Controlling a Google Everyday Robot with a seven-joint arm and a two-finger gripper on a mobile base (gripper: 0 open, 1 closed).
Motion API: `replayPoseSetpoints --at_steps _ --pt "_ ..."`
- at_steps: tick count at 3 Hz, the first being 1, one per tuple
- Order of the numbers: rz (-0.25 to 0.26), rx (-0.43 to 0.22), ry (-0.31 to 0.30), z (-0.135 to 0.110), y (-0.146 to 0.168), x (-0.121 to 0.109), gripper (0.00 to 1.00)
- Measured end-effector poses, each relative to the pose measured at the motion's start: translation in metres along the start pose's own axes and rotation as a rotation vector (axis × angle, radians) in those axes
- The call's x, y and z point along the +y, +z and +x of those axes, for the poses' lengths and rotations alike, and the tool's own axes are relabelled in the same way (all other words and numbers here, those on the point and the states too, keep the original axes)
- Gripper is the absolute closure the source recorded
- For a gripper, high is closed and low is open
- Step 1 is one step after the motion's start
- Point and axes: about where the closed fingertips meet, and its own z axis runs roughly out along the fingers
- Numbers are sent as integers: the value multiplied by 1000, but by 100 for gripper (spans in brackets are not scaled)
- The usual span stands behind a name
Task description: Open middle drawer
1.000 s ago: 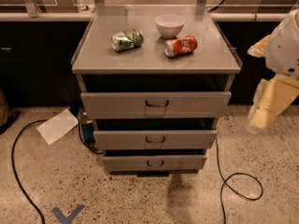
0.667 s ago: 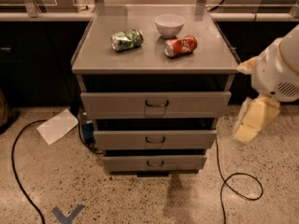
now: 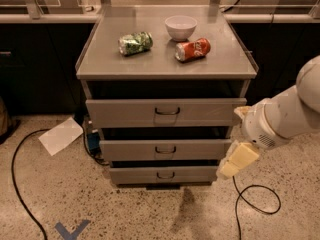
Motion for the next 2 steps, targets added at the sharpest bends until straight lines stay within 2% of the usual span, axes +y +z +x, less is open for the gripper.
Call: replayPoseSetpoints --at_steps 1,2 --pt "-8 -40 76 22 52 0 0" --pt "-8 -40 76 22 52 0 0"
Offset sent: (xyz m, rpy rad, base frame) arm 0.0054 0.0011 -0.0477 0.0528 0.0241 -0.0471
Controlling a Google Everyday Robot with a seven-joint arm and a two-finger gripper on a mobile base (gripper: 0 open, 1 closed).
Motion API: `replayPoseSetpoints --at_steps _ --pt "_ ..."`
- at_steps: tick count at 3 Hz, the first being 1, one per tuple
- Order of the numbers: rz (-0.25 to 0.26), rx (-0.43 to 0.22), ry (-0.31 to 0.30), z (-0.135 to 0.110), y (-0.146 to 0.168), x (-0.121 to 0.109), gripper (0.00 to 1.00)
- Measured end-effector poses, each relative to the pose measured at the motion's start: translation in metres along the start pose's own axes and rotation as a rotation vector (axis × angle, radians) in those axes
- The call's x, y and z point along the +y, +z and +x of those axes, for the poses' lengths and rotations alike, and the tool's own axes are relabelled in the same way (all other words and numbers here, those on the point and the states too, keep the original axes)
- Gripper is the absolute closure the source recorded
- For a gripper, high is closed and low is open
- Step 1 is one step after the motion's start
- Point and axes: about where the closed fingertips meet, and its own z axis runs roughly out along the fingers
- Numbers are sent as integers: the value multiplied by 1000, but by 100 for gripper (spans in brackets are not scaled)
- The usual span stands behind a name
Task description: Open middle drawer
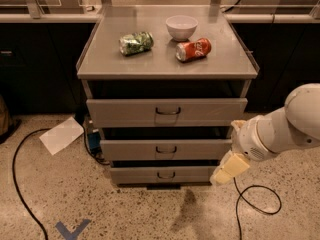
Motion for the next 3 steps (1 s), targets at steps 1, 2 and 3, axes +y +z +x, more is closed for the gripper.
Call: replayPoseSetpoints --at_steps 1,2,3 --pt "-39 -37 -37 2 39 8 0" --pt "-123 -55 -109 11 104 15 0" --pt "-167 -60 -134 23 164 15 0"
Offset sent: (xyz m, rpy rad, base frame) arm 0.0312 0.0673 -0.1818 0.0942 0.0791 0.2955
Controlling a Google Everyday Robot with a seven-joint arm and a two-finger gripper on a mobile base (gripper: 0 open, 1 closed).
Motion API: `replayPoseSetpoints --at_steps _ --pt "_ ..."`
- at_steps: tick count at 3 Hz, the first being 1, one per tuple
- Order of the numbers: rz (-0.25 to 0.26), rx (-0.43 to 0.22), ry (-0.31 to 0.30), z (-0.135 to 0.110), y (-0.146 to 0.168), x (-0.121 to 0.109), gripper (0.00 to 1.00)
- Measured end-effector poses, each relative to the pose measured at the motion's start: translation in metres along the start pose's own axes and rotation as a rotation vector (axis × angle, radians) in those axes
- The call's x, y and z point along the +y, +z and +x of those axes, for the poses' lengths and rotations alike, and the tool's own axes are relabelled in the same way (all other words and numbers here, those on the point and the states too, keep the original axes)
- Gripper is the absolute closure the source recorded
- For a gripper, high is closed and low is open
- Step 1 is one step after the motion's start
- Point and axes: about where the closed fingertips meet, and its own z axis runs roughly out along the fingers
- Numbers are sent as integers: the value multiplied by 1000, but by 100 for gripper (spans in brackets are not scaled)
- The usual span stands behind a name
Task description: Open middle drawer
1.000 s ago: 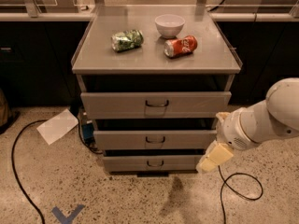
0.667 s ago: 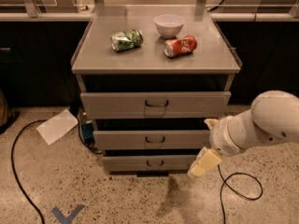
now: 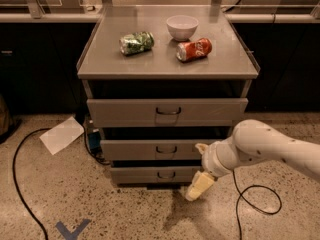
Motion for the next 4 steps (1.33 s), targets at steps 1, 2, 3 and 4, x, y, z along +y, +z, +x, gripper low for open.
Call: replayPoseSetpoints --at_steps 1,2,3,4 --pt "25 -59 54 21 51 -17 0" --pt "24 -59 54 21 51 -17 0" --pt "17 -79 37 21 65 -18 0" --pt "27 -110 -27 11 99 -42 0"
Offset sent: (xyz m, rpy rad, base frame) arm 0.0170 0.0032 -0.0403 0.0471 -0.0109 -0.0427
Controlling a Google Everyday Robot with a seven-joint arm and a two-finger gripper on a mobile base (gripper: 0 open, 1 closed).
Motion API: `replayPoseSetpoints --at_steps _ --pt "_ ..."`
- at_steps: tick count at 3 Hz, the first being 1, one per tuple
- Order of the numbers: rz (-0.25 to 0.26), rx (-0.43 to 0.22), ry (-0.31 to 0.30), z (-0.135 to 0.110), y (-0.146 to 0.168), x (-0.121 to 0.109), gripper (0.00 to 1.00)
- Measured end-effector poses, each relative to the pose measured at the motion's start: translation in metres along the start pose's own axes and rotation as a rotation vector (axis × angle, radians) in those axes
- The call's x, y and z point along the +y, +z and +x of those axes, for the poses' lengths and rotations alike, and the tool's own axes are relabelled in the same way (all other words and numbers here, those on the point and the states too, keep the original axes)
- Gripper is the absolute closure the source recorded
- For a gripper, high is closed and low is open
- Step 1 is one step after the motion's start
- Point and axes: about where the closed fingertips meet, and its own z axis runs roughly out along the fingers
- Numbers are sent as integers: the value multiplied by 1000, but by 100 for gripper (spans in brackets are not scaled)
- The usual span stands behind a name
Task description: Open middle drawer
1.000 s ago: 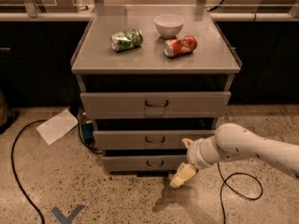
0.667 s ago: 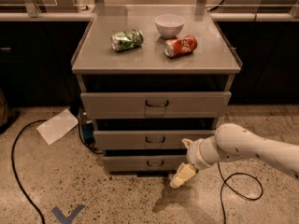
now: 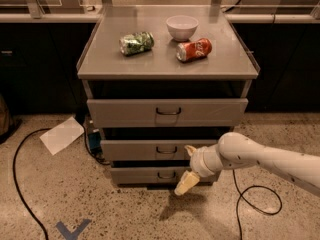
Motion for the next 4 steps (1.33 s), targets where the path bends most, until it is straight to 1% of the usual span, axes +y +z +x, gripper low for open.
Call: replayPoseSetpoints --at_steps 1,2,3,4 --pt "41 -36 -58 -10 34 -42 0" --pt "97 -36 -70 -10 49 -78 0" --pt "102 -38 -70 -11 49 -81 0" --pt "89 -33 -50 -6 58 -88 0"
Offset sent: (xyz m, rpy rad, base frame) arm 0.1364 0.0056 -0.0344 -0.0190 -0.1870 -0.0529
